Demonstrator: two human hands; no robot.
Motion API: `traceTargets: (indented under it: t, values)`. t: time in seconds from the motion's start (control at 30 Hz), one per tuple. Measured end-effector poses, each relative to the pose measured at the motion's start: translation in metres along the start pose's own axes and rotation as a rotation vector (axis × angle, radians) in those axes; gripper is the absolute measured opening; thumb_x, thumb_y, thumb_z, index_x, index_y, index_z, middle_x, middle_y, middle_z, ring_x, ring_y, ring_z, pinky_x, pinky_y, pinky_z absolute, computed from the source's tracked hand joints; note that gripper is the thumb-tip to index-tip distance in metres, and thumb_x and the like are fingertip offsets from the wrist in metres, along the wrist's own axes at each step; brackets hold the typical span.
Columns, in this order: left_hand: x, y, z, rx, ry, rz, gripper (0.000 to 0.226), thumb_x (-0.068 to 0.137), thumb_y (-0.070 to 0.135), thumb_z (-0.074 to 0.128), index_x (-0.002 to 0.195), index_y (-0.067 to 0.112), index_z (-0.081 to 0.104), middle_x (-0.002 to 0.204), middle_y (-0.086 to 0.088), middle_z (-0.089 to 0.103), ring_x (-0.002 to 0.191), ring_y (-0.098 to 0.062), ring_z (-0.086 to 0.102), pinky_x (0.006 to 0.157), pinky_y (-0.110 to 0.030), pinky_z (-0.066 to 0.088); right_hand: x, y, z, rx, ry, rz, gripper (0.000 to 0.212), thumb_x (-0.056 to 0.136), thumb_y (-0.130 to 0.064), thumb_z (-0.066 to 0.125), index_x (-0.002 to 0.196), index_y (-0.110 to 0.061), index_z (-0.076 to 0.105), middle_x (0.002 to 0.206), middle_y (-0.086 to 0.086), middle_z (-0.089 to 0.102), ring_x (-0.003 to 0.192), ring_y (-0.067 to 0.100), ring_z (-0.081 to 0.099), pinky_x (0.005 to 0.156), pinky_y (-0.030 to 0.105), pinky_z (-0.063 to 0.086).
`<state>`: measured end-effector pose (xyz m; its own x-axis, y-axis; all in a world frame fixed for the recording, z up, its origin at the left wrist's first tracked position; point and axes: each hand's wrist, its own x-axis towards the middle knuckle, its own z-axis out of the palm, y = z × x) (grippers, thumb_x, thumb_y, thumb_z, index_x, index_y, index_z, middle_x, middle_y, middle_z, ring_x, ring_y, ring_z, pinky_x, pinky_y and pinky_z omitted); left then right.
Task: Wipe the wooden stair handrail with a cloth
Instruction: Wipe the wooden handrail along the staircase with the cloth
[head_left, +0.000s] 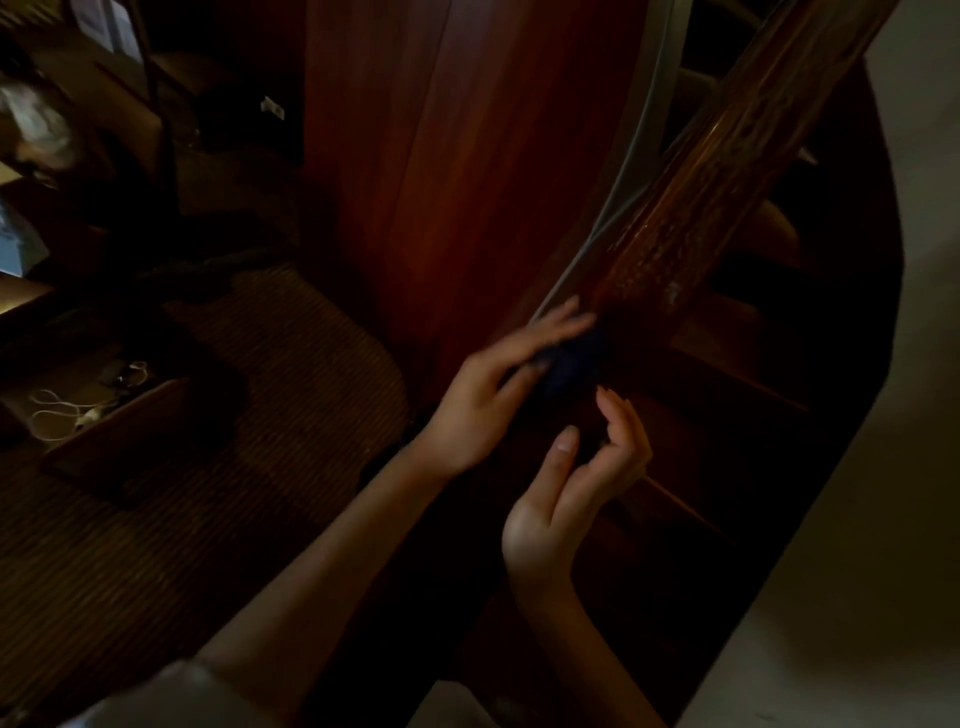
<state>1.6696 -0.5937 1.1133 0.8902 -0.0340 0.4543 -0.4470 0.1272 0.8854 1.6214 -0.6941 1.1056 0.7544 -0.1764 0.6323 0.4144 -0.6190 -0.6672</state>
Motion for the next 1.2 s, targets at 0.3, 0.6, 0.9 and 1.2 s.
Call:
traceTargets:
  t: [0.3,0.6,0.9,1.2]
  values:
    - [-0.086,-0.007,-0.01,-0.126,0.25,-0.434,0.035,0.098,0.007,0.038,0.13,0.009,0.051,0.114,0.005,0.069,0.104,-0.01,0.066,0.089,-0.025,0.05,0.001,0.001,0.0,0.054,0.006,0.015,0.035,0.098,-0.015,0.041,0.125,0.005,0.05,0.132,0.006,0.045,0.125,0.028,0.045,0.102,0.055,0.039]
    - [-0.173,0.05,-0.039,0.08,0.243,-0.695,0.039,0.094,-0.007,0.043,0.108,0.025,0.062,0.097,0.025,0.071,0.092,0.001,0.068,0.069,-0.01,0.052,0.003,-0.003,-0.003,0.1,-0.063,0.06,0.036,0.098,-0.027,0.04,0.122,-0.009,0.059,0.132,0.005,0.051,0.135,0.024,0.037,0.112,0.033,0.022]
    - [-0.055,0.096,0.053,0.103,0.303,-0.218,0.039,0.089,0.015,0.053,0.127,0.018,0.063,0.121,-0.005,0.057,0.12,-0.02,0.057,0.102,-0.032,0.048,0.001,-0.012,-0.043,0.754,-0.45,0.283,0.046,0.088,-0.072,0.048,0.131,-0.07,0.033,0.14,-0.03,0.046,0.132,0.003,0.046,0.103,0.023,0.044]
    - [-0.028,0.07,0.1,0.757,0.052,0.078,0.037,0.098,0.024,0.054,0.134,0.031,0.058,0.134,0.019,0.055,0.129,-0.004,0.049,0.103,-0.018,0.042,0.053,0.039,-0.073,1.005,0.057,0.653,0.029,0.1,-0.026,0.047,0.125,-0.04,0.051,0.111,-0.019,0.069,0.1,0.0,0.066,0.074,0.015,0.053]
